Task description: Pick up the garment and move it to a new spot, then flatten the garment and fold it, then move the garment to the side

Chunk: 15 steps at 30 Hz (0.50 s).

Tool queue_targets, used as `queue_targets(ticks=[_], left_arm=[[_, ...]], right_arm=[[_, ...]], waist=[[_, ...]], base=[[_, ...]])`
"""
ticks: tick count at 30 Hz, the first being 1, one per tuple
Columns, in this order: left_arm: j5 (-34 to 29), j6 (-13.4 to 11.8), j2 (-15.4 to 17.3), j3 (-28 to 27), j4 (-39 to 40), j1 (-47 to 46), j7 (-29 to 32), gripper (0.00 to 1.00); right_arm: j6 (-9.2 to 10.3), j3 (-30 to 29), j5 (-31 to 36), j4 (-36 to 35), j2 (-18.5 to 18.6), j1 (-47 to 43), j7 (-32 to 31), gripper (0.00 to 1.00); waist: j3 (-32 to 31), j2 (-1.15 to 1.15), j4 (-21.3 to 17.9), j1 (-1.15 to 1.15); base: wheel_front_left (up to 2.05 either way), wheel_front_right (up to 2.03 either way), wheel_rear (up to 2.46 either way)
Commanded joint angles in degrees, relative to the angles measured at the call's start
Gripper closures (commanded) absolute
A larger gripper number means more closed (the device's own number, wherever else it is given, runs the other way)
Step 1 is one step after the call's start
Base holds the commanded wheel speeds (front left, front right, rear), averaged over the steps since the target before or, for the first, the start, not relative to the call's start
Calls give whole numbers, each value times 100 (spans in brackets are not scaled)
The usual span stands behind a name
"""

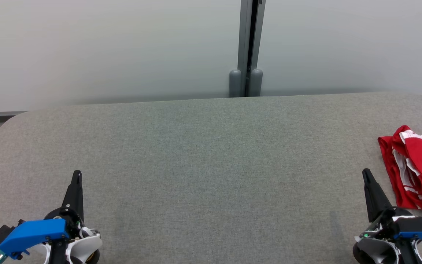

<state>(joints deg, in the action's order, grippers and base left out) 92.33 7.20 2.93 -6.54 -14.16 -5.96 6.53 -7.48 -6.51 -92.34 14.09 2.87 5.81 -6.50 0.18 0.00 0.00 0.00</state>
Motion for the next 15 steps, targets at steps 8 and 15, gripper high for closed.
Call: queue_targets(ticks=[8, 15], left_arm=[[16, 53, -9, -9, 26, -57, 22, 100], [16, 53, -9, -9, 26, -57, 21, 100]], right_arm=[[-2, -15, -14, -14, -6, 75, -16, 100], [-2, -15, -14, -14, -6, 74, -15, 100]], waist=[[0, 0, 0, 0], [0, 0, 0, 0]], base=[[0, 0, 0], [0, 0, 0]])
